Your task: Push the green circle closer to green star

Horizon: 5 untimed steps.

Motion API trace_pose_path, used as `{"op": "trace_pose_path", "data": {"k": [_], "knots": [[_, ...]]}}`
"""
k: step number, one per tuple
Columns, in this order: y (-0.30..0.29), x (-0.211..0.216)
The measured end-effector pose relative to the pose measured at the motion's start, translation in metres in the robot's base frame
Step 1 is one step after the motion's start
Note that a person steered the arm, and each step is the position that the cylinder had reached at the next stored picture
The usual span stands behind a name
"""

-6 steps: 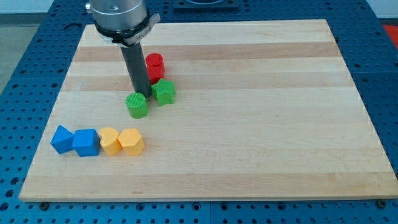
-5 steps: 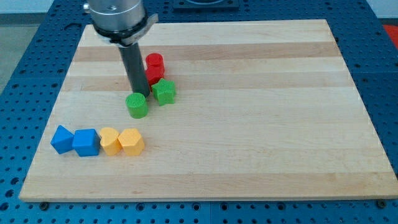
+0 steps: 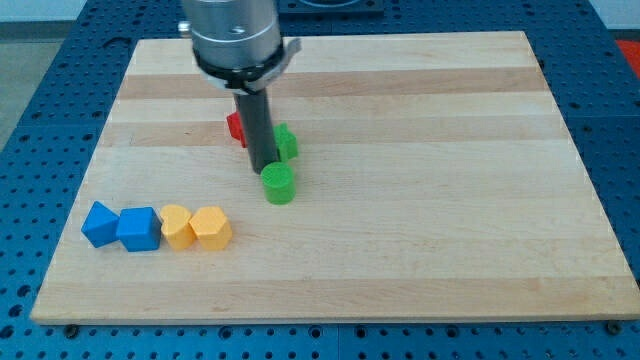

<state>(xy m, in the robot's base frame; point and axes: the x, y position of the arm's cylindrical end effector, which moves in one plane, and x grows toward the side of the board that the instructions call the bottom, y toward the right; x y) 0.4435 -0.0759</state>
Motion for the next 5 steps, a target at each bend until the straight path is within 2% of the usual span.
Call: {"op": "trace_pose_path", "data": {"k": [1,2,3,5], "knots": [[-0.017,0.0],[-0.059,0.003],[-0.063,0.016],[-0.026,0.063]]}}
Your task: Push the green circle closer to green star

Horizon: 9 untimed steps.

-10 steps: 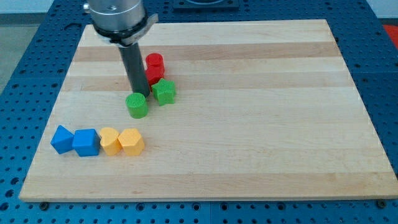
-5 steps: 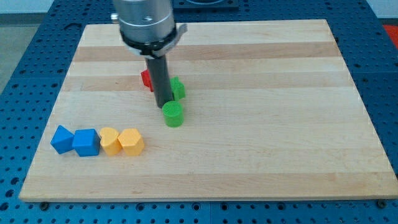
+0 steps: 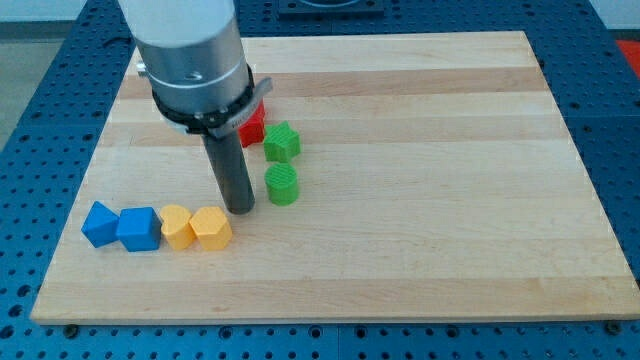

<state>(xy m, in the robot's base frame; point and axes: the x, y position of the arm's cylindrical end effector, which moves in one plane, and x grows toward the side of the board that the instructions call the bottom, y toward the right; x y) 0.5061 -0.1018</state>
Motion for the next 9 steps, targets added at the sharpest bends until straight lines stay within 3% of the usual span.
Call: {"op": "trace_pose_path", "data": {"k": [3,5,7,9], "knots": [[0.113,-0.017],[0.083,0.0],[-0.016,-0.011],[0.014,-0.028]]}}
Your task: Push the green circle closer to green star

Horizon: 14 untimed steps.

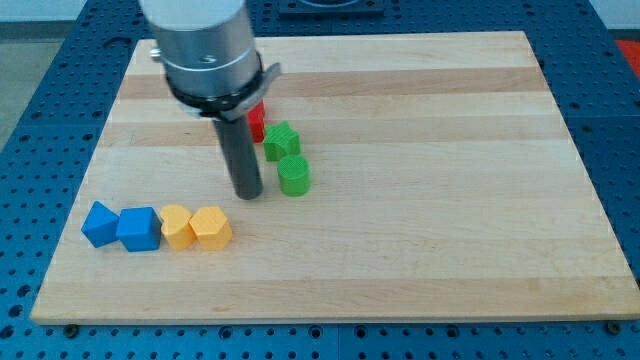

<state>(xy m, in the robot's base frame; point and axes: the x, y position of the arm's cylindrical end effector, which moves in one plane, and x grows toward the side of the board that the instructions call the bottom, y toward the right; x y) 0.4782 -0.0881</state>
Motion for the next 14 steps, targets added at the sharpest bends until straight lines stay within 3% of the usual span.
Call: {"op": "trace_pose_path", "data": {"k": [3,5,8,9,11,14], "knots": [[0.063,-0.008],[0.073,0.009],[0.079,-0.029],[0.086,-0.018],[0.164,-0.037],[0.115,-0.062]]}}
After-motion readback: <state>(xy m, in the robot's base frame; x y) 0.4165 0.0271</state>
